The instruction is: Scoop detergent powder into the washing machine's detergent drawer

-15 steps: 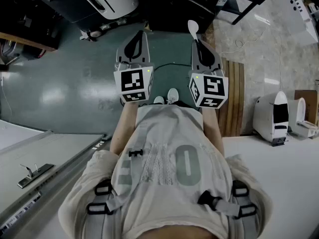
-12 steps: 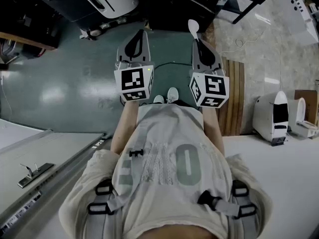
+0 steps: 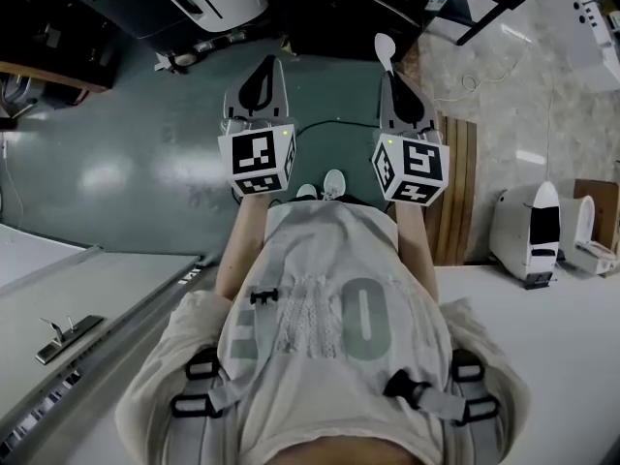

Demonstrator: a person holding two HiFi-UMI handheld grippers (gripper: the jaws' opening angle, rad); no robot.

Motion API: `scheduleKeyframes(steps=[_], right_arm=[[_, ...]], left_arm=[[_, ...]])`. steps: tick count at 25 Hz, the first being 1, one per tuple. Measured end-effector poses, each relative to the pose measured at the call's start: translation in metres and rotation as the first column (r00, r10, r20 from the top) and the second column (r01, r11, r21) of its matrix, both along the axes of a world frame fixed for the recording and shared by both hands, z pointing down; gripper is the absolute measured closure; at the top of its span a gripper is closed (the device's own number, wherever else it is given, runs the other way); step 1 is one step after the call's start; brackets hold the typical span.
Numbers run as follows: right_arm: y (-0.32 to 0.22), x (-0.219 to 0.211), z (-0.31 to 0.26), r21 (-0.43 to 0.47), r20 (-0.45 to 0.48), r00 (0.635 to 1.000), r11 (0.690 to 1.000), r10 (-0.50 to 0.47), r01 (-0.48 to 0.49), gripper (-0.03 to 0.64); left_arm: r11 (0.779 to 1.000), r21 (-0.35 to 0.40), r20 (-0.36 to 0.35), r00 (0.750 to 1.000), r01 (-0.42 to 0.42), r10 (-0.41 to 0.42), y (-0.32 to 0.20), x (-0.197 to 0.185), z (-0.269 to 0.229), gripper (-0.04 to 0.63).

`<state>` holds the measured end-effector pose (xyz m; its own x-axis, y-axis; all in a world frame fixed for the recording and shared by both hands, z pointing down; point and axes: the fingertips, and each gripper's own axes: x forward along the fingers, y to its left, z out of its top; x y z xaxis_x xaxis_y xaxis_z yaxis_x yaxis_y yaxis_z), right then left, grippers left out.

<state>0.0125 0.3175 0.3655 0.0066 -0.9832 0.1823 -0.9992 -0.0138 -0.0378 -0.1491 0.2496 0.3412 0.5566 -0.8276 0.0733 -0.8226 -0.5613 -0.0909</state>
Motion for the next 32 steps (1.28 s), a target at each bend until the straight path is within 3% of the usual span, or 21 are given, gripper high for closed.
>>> scheduleKeyframes(steps=[4,12,26,32], right_arm=[[-0.008,0.014,0.013,-0.015,-0.015,1.0,1.0,-0.003,0.003,0.607],[-0.015,0.022,0.03,-0.04,0.037,0.999,0.999,-0.031,0.033,0.606],[-0.081,0.05,0.016,0.003,0.009,0.999,0.999,-0.038,0.038,0.606],[-0.121,0.058,0.025,-0.019,0.009,0.999,0.999,-0.041,0.042,0.606]], left_arm=[[0.999,0.027,-0.007,1.0,0.024,-0.024,-0.008,0.009,-0.002,0.574],[0.999,0.0,0.004,0.999,0.054,-0.054,-0.014,0.014,0.011,0.574],[0.998,0.049,-0.02,0.999,0.035,-0.034,-0.086,0.047,-0.006,0.574],[0.999,0.033,-0.028,0.999,0.03,-0.029,-0.128,0.061,0.0,0.574]])
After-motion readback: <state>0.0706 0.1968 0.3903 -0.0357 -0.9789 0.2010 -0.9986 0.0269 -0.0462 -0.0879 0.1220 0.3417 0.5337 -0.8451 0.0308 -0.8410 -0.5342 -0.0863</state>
